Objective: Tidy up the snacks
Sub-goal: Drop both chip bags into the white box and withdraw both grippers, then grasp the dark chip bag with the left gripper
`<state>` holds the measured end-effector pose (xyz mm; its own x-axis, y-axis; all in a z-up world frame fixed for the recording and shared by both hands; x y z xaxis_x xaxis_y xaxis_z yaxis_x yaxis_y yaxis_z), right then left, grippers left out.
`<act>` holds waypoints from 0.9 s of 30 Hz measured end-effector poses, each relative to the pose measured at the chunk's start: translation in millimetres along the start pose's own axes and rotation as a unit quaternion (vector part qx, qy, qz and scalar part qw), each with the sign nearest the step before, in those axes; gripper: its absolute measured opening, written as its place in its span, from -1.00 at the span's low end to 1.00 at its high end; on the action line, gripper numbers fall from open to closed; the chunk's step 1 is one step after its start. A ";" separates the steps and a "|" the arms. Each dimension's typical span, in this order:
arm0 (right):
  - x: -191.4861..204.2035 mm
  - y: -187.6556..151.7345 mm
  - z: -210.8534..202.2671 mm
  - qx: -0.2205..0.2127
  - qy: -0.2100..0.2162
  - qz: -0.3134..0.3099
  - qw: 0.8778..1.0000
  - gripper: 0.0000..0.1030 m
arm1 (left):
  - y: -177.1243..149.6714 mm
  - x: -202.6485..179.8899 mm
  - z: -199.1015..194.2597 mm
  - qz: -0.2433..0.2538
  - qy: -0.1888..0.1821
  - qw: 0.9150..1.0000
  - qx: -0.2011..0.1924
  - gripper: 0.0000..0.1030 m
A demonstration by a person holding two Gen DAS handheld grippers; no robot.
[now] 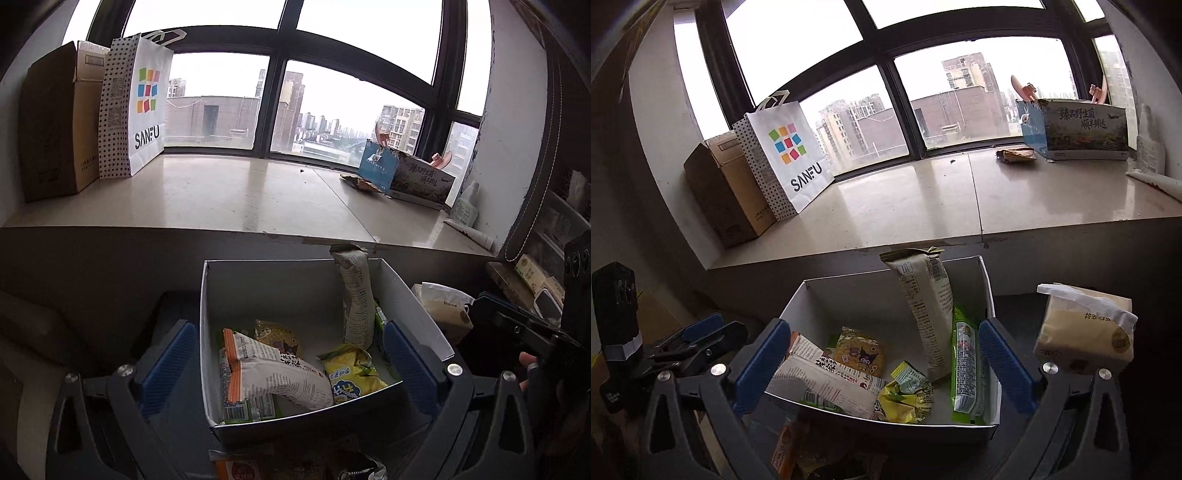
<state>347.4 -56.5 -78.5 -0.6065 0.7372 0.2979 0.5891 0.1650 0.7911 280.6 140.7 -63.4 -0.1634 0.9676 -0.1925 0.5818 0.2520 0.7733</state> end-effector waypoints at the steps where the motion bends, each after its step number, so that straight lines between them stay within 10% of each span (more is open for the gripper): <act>1: 4.2 -6.6 -10.4 -0.006 0.006 -0.011 1.000 1.00 | -4.7 -3.0 -8.8 0.007 -0.004 1.000 -0.005 1.00; 15: 12.7 -122.8 -136.3 -0.053 -0.020 -0.081 0.995 1.00 | -107.1 -35.1 -111.3 0.007 -0.052 0.998 -0.042 1.00; 27: -34.1 -213.8 -166.0 -0.029 -0.037 -0.017 0.999 1.00 | -166.2 -63.0 -97.2 0.017 -0.068 0.997 0.014 1.00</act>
<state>153.5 -225.7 -169.1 -0.5830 0.7790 0.2311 0.5352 0.1542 0.8305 116.7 36.5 -121.1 -0.0352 0.9683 -0.2471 0.6074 0.2171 0.7642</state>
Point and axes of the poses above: each gripper's, at about its wrist camera, not at the fingertips, and z roughly the way its jaws point, x to its left, y to its top, the point moved 5 cm from there along z, roughly the way its jaws point, and after that the axes turned 3 degrees about x, right-handed, at the moved point
